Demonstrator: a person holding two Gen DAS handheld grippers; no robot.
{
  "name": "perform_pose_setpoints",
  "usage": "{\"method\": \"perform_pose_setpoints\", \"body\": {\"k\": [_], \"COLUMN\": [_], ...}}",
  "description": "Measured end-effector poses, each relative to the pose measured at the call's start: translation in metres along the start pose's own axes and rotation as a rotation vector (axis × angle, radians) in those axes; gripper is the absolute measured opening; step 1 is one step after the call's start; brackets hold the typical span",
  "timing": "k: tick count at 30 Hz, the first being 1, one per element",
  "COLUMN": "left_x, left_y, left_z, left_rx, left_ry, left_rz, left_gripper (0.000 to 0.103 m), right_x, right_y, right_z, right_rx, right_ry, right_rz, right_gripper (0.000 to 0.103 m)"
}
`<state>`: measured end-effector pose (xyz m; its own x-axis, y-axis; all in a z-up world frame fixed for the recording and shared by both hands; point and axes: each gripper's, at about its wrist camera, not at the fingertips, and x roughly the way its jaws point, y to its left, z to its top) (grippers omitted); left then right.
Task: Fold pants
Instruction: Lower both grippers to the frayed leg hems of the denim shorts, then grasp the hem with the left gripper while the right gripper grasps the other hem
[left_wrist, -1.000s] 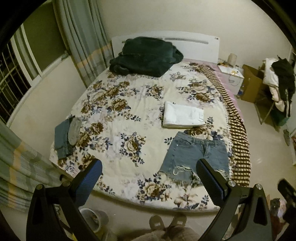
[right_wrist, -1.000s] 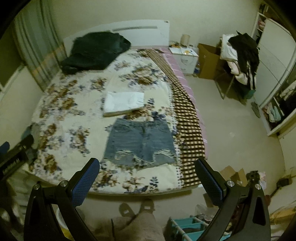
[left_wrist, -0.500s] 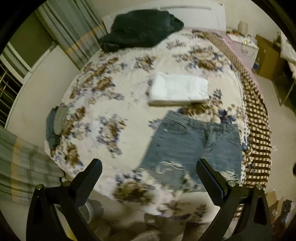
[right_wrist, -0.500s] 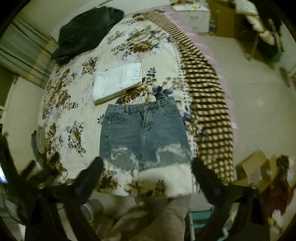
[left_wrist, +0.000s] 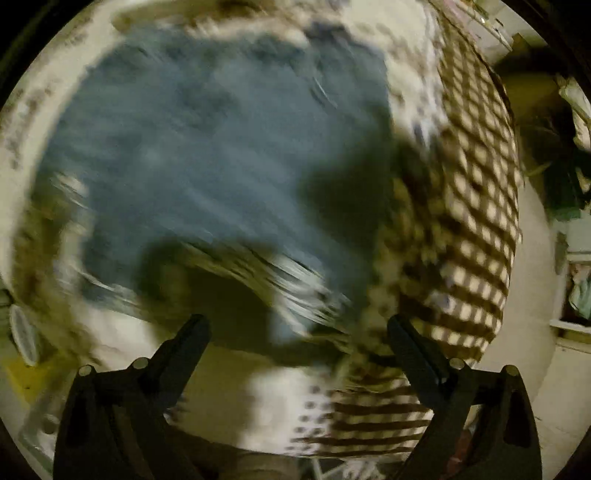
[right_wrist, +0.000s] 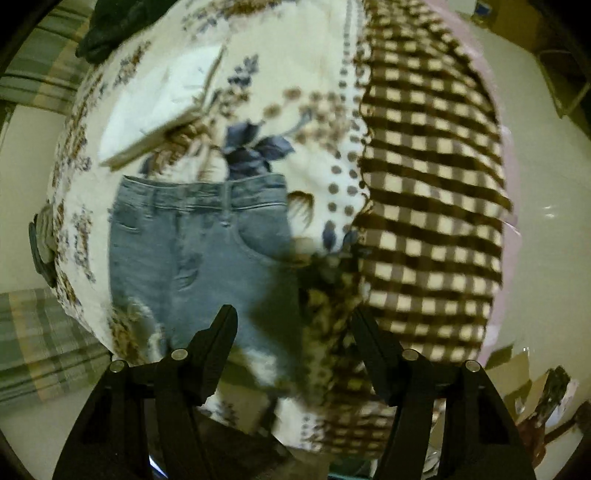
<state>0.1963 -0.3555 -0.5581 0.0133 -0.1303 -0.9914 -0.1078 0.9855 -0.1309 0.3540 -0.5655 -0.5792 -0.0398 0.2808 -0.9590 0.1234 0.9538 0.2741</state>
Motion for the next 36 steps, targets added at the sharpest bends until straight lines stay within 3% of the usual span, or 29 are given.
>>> {"method": "perform_pose_setpoints", "body": {"k": [3, 4, 5, 8, 10, 12, 13, 16, 17, 18, 21, 24, 28, 32, 36], "left_x": [0.029, 0.04, 0.051, 0.062, 0.055, 0.042, 0.036, 0.022, 0.015, 0.009, -0.012, -0.047, -0.083, -0.114, -0.137], "left_y": [-0.017, -0.021, -0.024, -0.022, -0.017, -0.009, -0.006, 0.006, 0.012, 0.017, 0.041, 0.068, 0.089, 0.131, 0.197], "left_z": [-0.009, -0.009, -0.009, -0.005, -0.004, -0.006, -0.005, -0.001, 0.002, 0.005, 0.011, 0.021, 0.01, 0.016, 0.031], "left_rx": [0.032, 0.045, 0.053, 0.037, 0.016, 0.009, 0.003, -0.007, -0.012, -0.015, -0.036, -0.054, -0.095, -0.167, -0.284], "left_ry": [0.015, 0.011, 0.015, -0.01, -0.041, -0.082, -0.091, -0.093, -0.107, -0.119, -0.156, -0.19, -0.24, -0.285, -0.325], "left_rz": [0.005, 0.024, 0.04, 0.053, 0.042, 0.019, -0.001, -0.056, -0.065, -0.073, -0.11, -0.148, -0.189, -0.202, -0.202], "left_gripper": [0.096, 0.093, 0.083, 0.077, 0.058, 0.013, 0.007, 0.004, 0.004, 0.003, 0.003, 0.003, 0.003, 0.003, 0.003], "right_x": [0.031, 0.044, 0.053, 0.082, 0.098, 0.118, 0.124, 0.136, 0.135, 0.132, 0.117, 0.094, 0.057, 0.029, 0.023], "right_y": [-0.002, -0.005, -0.003, 0.001, 0.006, 0.009, 0.01, 0.017, 0.022, 0.026, 0.04, 0.057, 0.084, 0.145, 0.219], "right_z": [0.013, 0.021, 0.025, 0.039, 0.047, 0.058, 0.06, 0.07, 0.072, 0.072, 0.07, 0.065, 0.063, 0.065, 0.074], "right_rx": [-0.016, -0.025, -0.031, -0.052, -0.059, -0.046, -0.034, 0.001, 0.009, 0.013, 0.018, 0.012, -0.009, -0.059, -0.146], "right_ry": [0.024, 0.032, 0.039, 0.067, 0.087, 0.11, 0.112, 0.086, 0.059, 0.037, -0.005, -0.032, -0.053, -0.063, -0.053], "right_rz": [0.034, 0.051, 0.061, 0.09, 0.11, 0.14, 0.152, 0.229, 0.251, 0.273, 0.239, 0.215, 0.185, 0.159, 0.14], "right_gripper": [0.067, 0.067, 0.067, 0.068, 0.068, 0.068, 0.068, 0.067, 0.054, 0.029, 0.014, 0.009, 0.008, 0.007, 0.007]}}
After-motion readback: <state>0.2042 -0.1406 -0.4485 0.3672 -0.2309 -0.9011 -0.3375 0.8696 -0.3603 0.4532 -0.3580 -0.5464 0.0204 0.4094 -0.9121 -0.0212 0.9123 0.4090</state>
